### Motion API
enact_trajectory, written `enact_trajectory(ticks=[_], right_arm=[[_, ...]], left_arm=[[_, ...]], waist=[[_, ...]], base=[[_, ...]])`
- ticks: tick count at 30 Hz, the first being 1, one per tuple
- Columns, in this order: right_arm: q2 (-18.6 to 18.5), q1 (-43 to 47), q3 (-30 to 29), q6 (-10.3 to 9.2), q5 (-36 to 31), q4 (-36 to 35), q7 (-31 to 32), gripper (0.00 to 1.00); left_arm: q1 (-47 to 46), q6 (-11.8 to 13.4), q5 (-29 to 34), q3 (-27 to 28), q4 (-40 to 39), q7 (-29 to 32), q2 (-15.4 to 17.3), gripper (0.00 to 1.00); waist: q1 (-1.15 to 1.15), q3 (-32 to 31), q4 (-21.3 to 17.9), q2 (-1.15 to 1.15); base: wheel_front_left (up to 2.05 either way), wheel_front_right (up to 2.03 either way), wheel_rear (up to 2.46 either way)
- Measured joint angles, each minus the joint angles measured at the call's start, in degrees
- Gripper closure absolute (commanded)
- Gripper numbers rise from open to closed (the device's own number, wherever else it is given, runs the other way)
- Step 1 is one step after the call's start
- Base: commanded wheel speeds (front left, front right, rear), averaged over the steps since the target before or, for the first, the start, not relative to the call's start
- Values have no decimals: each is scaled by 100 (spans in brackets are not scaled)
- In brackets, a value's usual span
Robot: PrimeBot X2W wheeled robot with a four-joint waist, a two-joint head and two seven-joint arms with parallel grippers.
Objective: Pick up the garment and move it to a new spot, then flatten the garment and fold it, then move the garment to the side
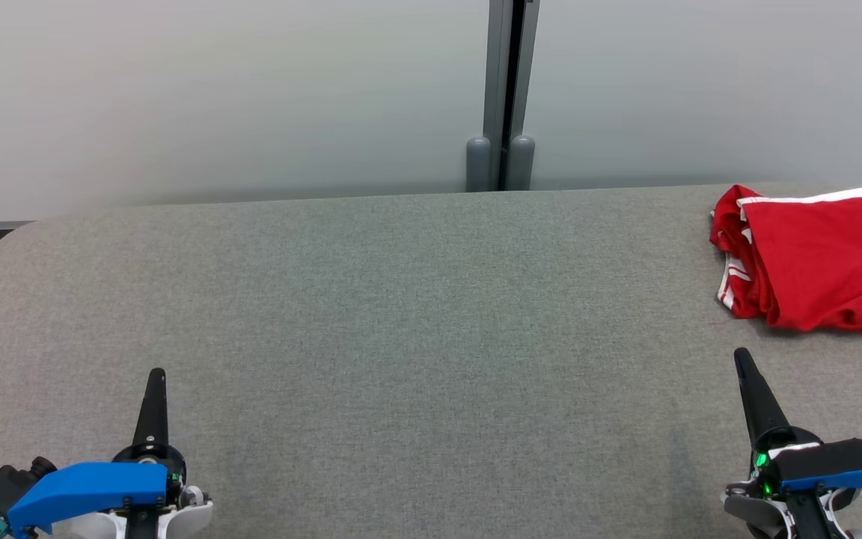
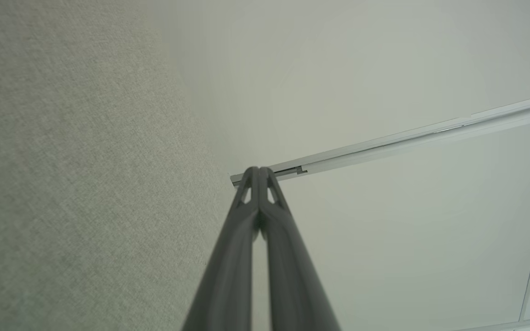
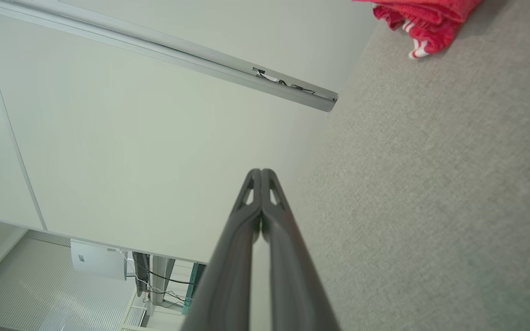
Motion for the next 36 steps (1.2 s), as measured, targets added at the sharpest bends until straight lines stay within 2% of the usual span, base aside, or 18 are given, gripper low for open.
enact_trajectory(ticks=[36], right_arm=[[-2,-59,-94,0,1575,69,275,100]], left_arm=[[-208,-27,-1585,100,2,405,0,100]], waist=[[0,-45,23,0]], base=[[0,0,0]])
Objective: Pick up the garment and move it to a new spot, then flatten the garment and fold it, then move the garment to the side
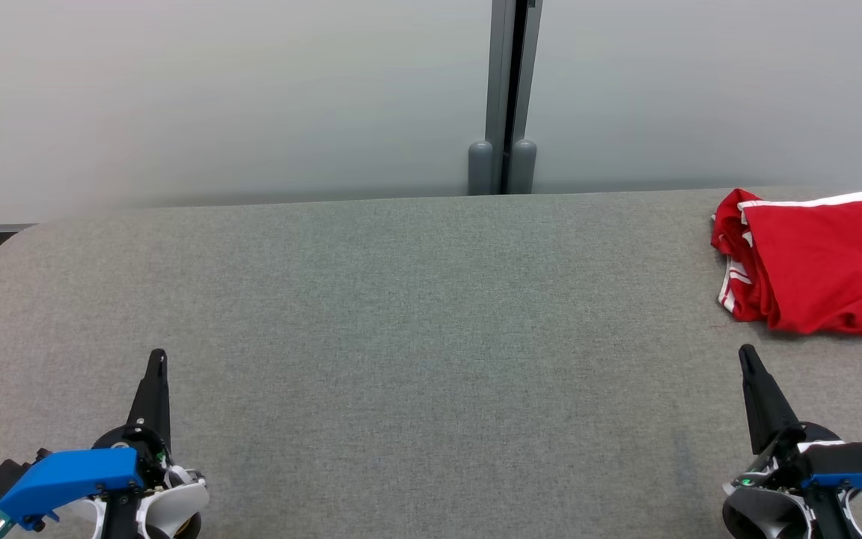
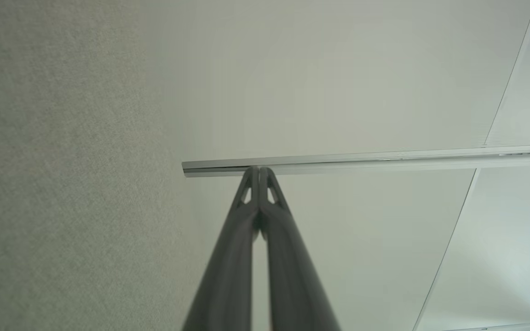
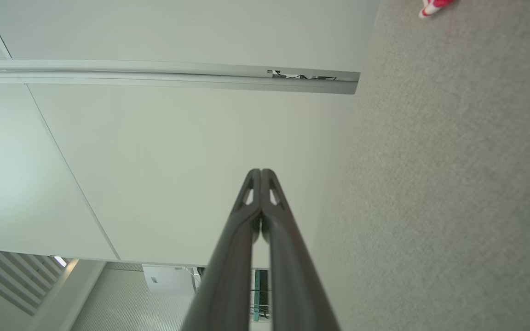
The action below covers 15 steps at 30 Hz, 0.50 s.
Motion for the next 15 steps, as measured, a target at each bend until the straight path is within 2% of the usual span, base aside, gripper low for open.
enact_trajectory(ticks=[15], right_arm=[[0,-5,-13,0,209,12,29,100]], left_arm=[[-23,-25,-199,9,0,46,0,100]], waist=[[0,-7,3,0]], base=[[0,0,0]])
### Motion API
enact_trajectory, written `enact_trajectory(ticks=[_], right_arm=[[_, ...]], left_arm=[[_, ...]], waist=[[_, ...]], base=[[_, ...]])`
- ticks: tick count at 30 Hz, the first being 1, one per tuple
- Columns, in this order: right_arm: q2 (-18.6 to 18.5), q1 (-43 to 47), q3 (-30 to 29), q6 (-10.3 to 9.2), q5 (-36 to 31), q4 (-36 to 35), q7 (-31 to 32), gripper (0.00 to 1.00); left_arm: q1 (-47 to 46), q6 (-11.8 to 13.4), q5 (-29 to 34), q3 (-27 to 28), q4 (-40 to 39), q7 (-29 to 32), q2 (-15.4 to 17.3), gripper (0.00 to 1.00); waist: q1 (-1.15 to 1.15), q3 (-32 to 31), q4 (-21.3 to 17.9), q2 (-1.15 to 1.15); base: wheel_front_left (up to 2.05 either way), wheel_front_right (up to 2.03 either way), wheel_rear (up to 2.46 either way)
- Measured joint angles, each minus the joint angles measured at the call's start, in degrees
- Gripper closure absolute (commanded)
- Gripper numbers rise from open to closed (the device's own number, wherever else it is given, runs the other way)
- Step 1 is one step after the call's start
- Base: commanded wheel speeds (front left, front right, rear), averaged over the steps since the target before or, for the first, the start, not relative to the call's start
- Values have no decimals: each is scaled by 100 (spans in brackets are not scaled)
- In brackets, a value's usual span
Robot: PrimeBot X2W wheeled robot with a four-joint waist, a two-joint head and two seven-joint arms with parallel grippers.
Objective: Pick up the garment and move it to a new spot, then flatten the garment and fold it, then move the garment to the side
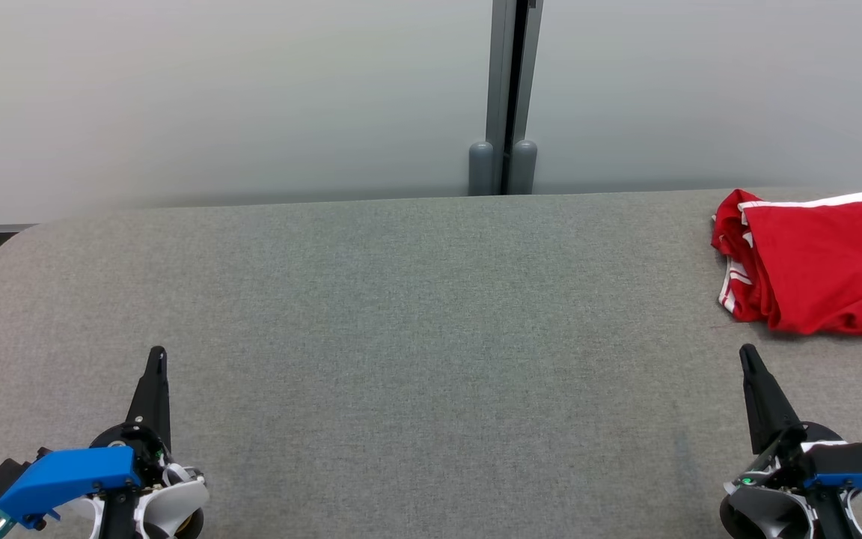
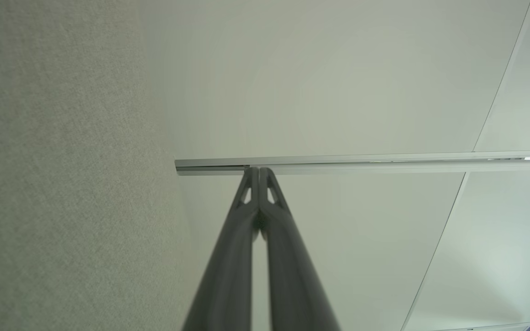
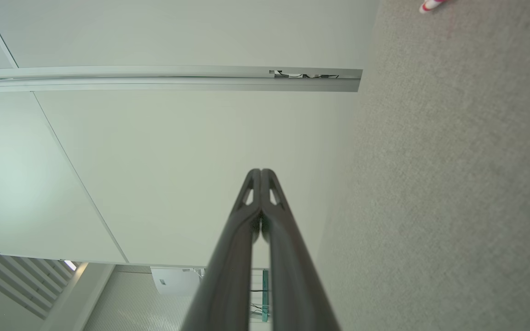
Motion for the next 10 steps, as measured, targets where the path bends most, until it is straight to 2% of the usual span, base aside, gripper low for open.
enact_trajectory(ticks=[10], right_arm=[[0,-1,0,0,0,0,0,100]], left_arm=[[0,0,0,0,0,0,0,100]], waist=[[0,0,0,0]], base=[[0,0,0]])
